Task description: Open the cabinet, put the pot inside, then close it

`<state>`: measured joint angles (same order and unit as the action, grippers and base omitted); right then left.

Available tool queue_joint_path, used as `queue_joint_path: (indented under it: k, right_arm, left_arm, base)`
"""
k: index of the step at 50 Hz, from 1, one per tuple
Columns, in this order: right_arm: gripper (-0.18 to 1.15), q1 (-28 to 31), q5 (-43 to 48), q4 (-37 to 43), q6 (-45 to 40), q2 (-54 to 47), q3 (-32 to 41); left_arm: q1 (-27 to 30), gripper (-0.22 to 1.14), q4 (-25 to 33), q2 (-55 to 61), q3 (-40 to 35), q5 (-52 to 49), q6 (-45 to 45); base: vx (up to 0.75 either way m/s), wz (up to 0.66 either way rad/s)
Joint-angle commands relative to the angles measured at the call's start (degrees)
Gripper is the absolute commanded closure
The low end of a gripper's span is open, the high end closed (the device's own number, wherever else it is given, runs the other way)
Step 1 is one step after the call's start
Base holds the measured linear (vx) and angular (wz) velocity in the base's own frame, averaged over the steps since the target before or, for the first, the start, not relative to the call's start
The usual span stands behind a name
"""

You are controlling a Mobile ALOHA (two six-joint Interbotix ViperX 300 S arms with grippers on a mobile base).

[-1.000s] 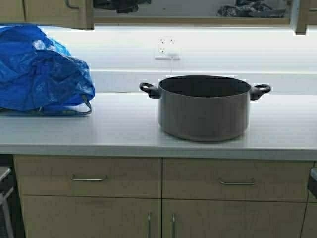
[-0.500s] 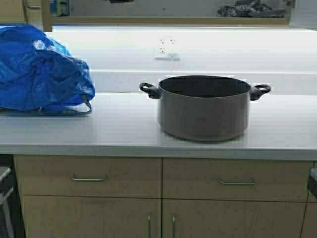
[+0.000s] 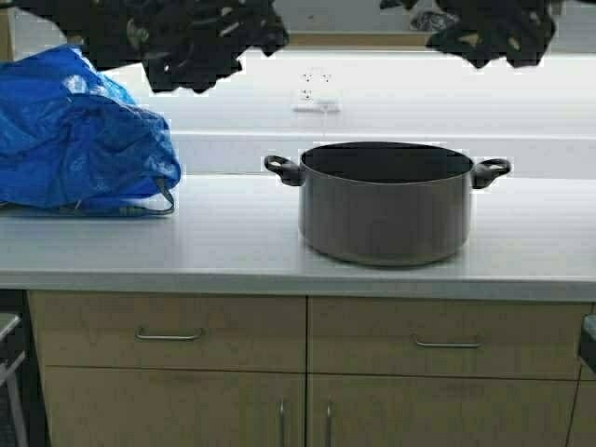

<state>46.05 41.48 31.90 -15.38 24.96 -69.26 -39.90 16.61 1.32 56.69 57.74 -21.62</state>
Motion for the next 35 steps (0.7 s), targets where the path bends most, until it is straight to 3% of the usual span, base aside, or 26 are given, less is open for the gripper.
queue_joint_path:
  k: [1, 8, 18, 27, 35]
  right_arm:
    - [0.01, 4.8, 13.6, -0.1, -7.5, -7.0, -4.0]
    - [0.01, 6.1, 30.4, 0.4, -17.0, -19.4, -7.2]
    - [0.01, 6.1, 44.6, 3.5, -27.3, -38.6, -6.0]
    - [0.01, 5.8, 50.7, 3.8, -38.9, -51.0, -1.0]
    - [0.01, 1.0, 56.6, 4.0, -41.7, -58.3, 3.5]
  left_arm:
    - [-0.4, -0.06, -3.2, 6.1, 3.3, 11.3, -11.3]
    - [-0.4, -0.06, -3.3, 15.8, 4.4, 23.5, -21.7]
    - [-0.3, -0.06, -1.9, 25.7, 3.3, 33.7, -26.7]
    - [0.6, -0.06, 1.3, 27.9, 2.2, 35.9, -27.5]
    - [3.9, -0.06, 1.6, 30.4, 0.0, 36.0, -28.4]
  base:
    - [0.00, 0.00]
    - [0.02, -0.06]
    - [0.06, -0.10]
    - [0.09, -0.14]
    - [0.06, -0.12]
